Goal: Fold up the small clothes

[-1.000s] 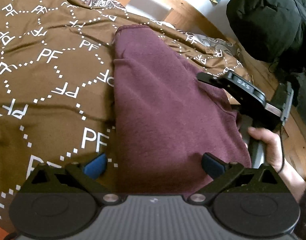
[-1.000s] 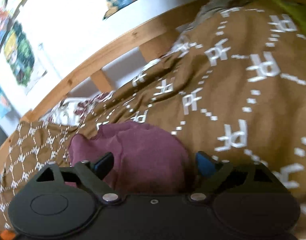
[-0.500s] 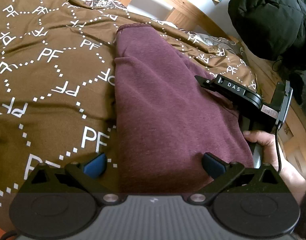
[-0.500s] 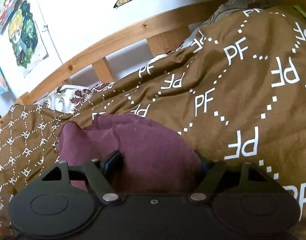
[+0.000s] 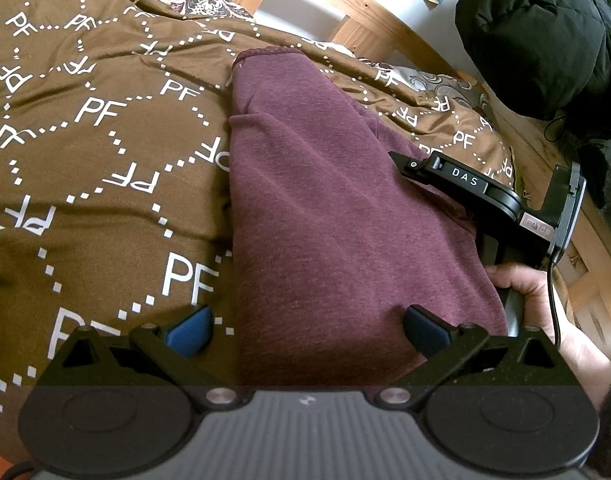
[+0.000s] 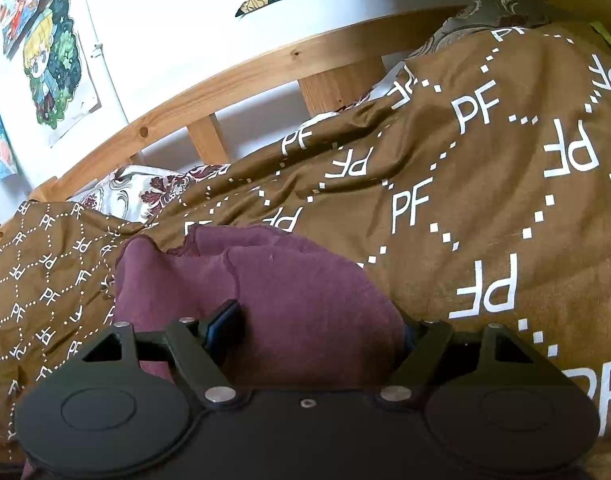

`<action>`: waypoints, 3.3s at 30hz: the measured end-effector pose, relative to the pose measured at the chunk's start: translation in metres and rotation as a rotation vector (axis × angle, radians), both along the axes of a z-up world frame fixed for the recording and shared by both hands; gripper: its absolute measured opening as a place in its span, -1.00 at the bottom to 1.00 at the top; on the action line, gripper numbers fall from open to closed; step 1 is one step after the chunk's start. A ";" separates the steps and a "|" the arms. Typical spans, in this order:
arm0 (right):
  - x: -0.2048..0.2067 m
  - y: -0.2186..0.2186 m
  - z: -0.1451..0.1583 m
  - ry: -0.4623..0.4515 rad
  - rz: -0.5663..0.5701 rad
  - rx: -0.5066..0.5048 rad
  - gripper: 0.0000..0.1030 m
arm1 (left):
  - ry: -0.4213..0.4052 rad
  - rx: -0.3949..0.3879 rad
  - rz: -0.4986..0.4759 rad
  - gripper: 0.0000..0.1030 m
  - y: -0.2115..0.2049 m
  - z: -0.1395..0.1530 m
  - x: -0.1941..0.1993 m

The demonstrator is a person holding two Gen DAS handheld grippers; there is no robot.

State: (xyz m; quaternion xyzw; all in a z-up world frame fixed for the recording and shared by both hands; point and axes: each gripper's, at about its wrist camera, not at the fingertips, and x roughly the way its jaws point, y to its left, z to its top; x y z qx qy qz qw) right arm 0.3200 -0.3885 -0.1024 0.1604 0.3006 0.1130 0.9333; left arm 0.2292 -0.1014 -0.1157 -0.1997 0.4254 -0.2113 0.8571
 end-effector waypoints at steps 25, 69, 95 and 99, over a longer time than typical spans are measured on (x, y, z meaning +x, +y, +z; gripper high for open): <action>-0.028 0.039 0.073 -0.132 0.038 -0.051 -0.76 | -0.114 0.056 0.010 -0.14 0.026 0.049 -0.020; -0.175 0.096 0.167 -0.304 -0.063 -0.020 0.99 | -0.398 0.356 0.303 0.99 0.094 0.164 -0.125; -0.327 0.125 0.123 -0.274 -0.050 -0.197 0.99 | -0.279 0.487 0.320 0.99 0.106 0.126 -0.203; -0.322 0.126 0.119 -0.245 -0.055 -0.200 0.99 | -0.260 0.504 0.317 0.99 0.105 0.123 -0.199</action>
